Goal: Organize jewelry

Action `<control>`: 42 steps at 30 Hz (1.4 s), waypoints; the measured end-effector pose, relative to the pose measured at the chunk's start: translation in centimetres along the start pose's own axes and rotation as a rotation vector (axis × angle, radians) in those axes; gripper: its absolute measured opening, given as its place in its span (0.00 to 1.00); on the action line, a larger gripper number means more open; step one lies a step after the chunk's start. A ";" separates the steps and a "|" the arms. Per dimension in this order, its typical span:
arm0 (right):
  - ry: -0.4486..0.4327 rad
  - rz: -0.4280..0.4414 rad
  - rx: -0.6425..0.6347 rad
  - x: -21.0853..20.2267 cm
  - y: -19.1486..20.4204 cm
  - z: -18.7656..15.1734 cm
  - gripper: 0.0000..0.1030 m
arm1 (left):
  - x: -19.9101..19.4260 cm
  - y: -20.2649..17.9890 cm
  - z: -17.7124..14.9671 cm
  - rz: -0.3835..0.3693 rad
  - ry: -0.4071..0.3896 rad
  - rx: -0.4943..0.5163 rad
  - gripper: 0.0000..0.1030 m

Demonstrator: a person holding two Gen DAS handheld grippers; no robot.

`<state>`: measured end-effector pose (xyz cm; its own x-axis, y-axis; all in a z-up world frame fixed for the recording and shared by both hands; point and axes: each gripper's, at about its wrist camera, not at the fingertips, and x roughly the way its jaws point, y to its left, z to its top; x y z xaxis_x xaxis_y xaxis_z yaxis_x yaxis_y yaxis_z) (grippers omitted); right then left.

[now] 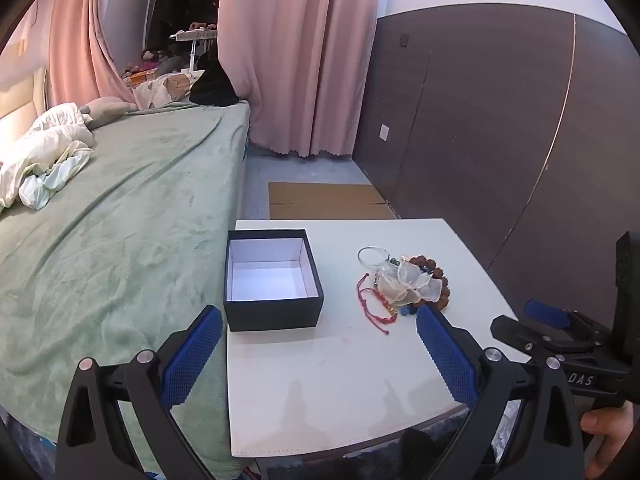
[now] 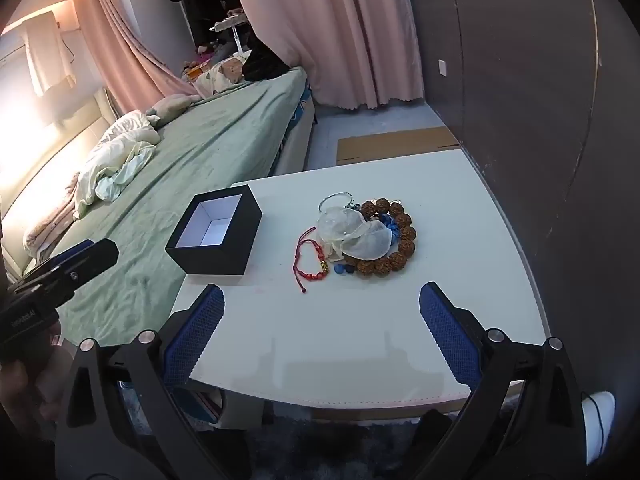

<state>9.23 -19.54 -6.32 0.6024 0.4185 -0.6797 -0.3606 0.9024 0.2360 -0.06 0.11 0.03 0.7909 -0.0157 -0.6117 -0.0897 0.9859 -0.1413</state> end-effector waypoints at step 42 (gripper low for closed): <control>-0.058 0.006 0.016 -1.6 -0.4 -0.3 0.95 | -1.7 -2.3 -0.4 0.009 -0.036 0.034 0.92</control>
<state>8.21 -20.65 -5.49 0.6409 0.4290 -0.6365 -0.3533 0.9011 0.2515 -1.41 -2.15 1.12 0.8112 -0.0012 -0.5847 -0.0770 0.9911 -0.1088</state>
